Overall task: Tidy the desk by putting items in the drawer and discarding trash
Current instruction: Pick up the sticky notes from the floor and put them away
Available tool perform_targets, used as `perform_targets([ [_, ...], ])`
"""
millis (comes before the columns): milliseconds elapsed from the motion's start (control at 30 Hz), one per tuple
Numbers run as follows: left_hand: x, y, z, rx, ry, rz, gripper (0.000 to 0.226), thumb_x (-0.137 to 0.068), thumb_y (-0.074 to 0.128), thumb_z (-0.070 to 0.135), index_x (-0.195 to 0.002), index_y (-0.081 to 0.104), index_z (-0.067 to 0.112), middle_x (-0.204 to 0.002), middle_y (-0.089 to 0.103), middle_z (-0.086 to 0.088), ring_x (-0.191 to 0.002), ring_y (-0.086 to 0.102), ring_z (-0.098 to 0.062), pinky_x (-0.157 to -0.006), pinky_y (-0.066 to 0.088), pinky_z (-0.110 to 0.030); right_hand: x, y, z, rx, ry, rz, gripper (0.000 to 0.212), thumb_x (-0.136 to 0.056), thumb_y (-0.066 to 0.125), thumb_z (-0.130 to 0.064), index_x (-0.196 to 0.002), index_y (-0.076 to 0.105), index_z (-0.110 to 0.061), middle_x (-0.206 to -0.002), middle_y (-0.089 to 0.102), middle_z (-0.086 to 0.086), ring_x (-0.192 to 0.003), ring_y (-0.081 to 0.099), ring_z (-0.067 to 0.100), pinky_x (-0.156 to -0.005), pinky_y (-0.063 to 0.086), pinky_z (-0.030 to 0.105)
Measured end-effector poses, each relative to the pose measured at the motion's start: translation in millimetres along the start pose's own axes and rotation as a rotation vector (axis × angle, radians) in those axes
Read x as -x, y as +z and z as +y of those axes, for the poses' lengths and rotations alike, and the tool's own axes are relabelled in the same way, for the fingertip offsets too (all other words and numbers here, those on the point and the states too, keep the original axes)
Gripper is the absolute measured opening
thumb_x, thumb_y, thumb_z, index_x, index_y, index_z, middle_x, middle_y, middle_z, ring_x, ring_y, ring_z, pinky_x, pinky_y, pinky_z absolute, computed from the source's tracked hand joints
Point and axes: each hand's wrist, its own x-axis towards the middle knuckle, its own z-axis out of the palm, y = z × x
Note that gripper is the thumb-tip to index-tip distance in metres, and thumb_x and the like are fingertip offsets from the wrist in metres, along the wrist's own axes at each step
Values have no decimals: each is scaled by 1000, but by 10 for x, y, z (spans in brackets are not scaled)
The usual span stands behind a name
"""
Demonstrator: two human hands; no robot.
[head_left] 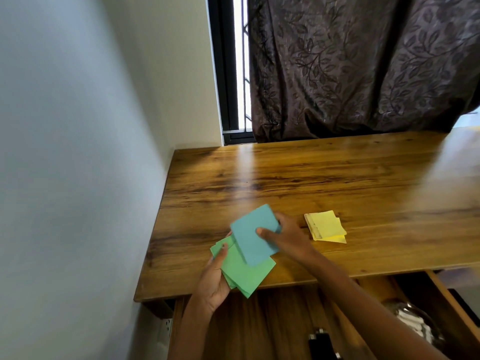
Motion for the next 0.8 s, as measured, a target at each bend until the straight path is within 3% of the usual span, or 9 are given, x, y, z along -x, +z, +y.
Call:
perform_targets([
  [67,0,4,8,-26,-15,-19,59,-85,45,47,-136,47,17,-129,59,-18,-112,61,-33,-85,55,-48,11,139,122,171,19,-46,42,-85,65,-26,-122,50,-16,-113,58,7,-103,58,24,-83,53,38],
  [167,4,16,-16,-106,17,-29,54,-86,47,45,-135,50,23,-131,59,-15,-118,56,-36,-92,51,-52,38,291,290,381,33,8,57,-81,67,-31,-131,41,-22,-120,38,4,-116,37,19,-95,40,31],
  [267,3,106,-52,-202,87,74,50,-79,66,21,-128,56,20,-119,65,-17,-105,64,-35,-82,55,-51,117,320,284,103,26,-55,56,-77,73,-18,-119,36,-23,-118,40,-1,-104,49,11,-76,52,21],
  [333,13,222,-25,-307,192,165,43,-75,71,16,-117,62,18,-111,69,-14,-95,69,-31,-74,58,-46,145,298,218,-64,19,-107,62,-77,73,-9,-121,31,-24,-116,45,-3,-98,55,9,-65,54,19],
  [433,19,435,118,-498,436,268,17,-78,72,19,-95,67,19,-93,72,-6,-74,71,-16,-57,57,-30,130,248,92,-175,-66,-78,50,-77,71,-1,-114,43,-20,-106,56,2,-88,61,8,-61,54,18],
  [533,16,634,248,-667,674,258,15,-74,68,35,-86,65,25,-86,69,3,-72,67,-11,-55,54,-26,103,219,-11,-224,-193,24,27,-80,67,2,-97,54,-15,-87,62,-1,-73,61,-2,-58,49,15],
  [633,-34,706,207,-723,758,302,27,-80,64,34,-102,60,20,-86,64,7,-76,64,-9,-55,51,-18,68,232,17,-204,-211,89,24,-83,64,-1,-95,54,-18,-91,62,4,-81,60,7,-64,50,16],
  [700,-71,685,95,-677,711,374,35,-85,63,30,-116,52,19,-90,60,8,-81,60,-6,-59,51,-13,47,269,122,-125,-155,89,23,-85,63,-5,-100,50,-17,-99,60,9,-90,59,15,-67,50,16],
  [800,-127,572,-87,-549,609,431,43,-85,58,38,-123,46,22,-108,56,5,-100,59,-16,-80,53,-27,89,326,233,-126,-52,71,33,-89,58,-10,-115,40,-21,-107,54,2,-95,55,7,-69,49,12],
])
